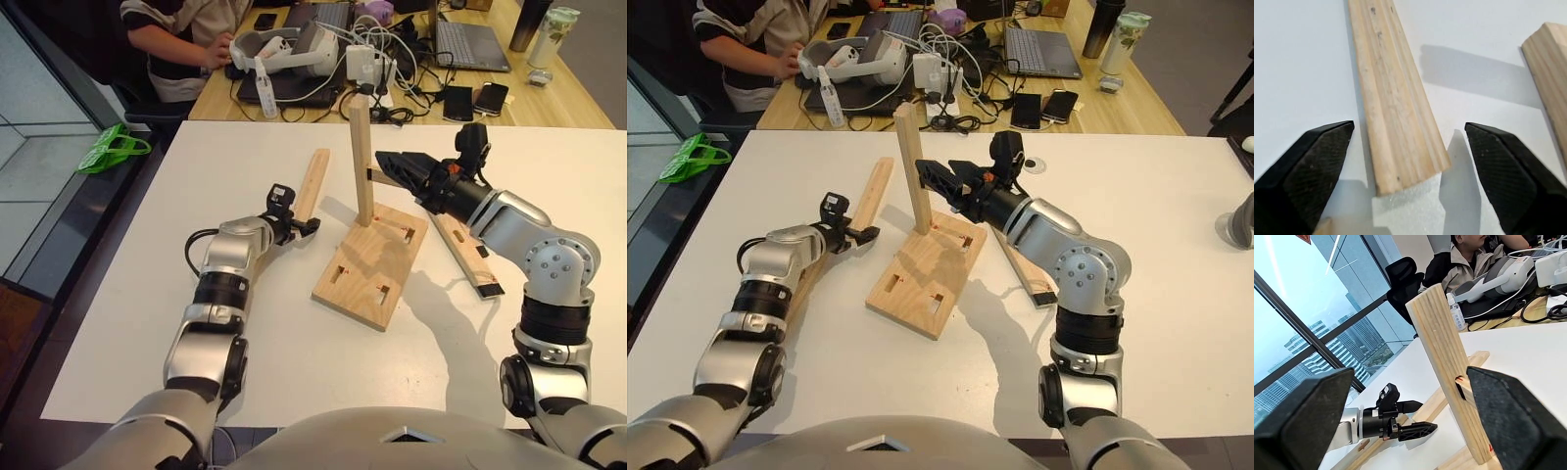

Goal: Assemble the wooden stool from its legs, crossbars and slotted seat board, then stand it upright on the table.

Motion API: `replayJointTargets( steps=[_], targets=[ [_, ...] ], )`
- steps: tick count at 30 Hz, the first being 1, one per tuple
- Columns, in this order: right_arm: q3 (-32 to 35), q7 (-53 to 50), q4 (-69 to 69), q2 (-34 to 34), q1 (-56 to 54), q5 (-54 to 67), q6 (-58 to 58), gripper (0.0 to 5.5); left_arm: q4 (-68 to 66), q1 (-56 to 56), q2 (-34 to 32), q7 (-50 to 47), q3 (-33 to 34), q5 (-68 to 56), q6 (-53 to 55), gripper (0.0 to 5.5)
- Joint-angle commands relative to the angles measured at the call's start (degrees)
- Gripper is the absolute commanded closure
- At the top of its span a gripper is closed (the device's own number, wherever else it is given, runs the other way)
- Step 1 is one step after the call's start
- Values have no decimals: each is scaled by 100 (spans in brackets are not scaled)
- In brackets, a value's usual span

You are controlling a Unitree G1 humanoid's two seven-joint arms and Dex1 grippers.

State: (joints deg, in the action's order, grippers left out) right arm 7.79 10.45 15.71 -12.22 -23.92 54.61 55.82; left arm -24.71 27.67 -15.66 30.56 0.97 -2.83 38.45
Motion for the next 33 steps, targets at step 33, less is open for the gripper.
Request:
replayJointTargets(
  steps=[33],
  targets=[
    [-2545, 2164, 225, -2009, 2053, -3482, -1224, 125, 5092, -2994, -2614, 381, -146, -518, 2325, 138]
  ],
)
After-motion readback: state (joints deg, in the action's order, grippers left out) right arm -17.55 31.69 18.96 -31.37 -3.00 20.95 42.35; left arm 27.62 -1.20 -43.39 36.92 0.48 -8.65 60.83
